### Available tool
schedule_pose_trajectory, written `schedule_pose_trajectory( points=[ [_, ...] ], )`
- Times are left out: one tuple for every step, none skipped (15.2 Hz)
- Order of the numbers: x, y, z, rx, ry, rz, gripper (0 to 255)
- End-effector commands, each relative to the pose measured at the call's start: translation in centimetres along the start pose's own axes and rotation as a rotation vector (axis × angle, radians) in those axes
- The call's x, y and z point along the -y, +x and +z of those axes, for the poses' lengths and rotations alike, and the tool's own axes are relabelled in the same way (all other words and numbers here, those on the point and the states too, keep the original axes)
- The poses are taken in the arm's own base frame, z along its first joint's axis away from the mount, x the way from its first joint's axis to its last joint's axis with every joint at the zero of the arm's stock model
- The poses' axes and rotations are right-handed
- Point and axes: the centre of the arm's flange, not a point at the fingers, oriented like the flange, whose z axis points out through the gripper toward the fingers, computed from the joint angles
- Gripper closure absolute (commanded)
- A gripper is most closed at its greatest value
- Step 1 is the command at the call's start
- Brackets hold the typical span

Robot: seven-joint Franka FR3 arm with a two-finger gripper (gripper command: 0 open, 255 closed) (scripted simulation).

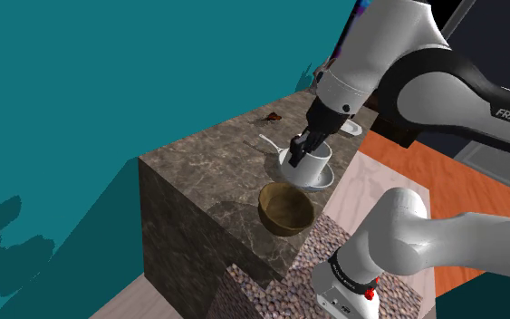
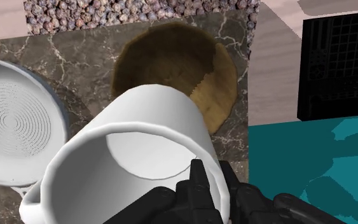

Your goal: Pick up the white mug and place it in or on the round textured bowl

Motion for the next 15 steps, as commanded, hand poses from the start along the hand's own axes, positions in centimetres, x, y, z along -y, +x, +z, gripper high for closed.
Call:
schedule_pose_trajectory(
  points=[
    [0.2,-1.6,0.4,0.002,0.000,0.001,255],
    [0.2,-1.7,0.9,0.002,0.000,0.001,255],
    [0.3,-1.8,1.4,0.002,0.000,0.001,255],
    [0.3,-1.8,1.9,0.002,0.000,0.001,255],
    [0.3,-1.9,2.5,0.002,0.000,0.001,255],
    [0.3,-1.9,3.0,0.002,0.000,0.001,255],
    [0.3,-2.0,3.5,0.002,0.000,0.001,255],
    [0.3,-2.1,4.0,0.002,0.000,0.001,255],
    [0.3,-2.1,4.6,0.002,0.000,0.001,255],
    [0.3,-2.2,5.1,0.002,0.000,0.001,255],
    [0.3,-2.2,5.6,0.002,0.000,0.001,255],
    [0.3,-2.3,6.1,0.002,0.000,0.001,255],
    [0.4,-2.4,6.7,0.002,0.000,0.001,255],
    [0.4,-2.4,7.2,0.002,0.000,0.001,255],
    [0.4,-2.5,7.7,0.002,0.000,0.001,255]
  ],
)
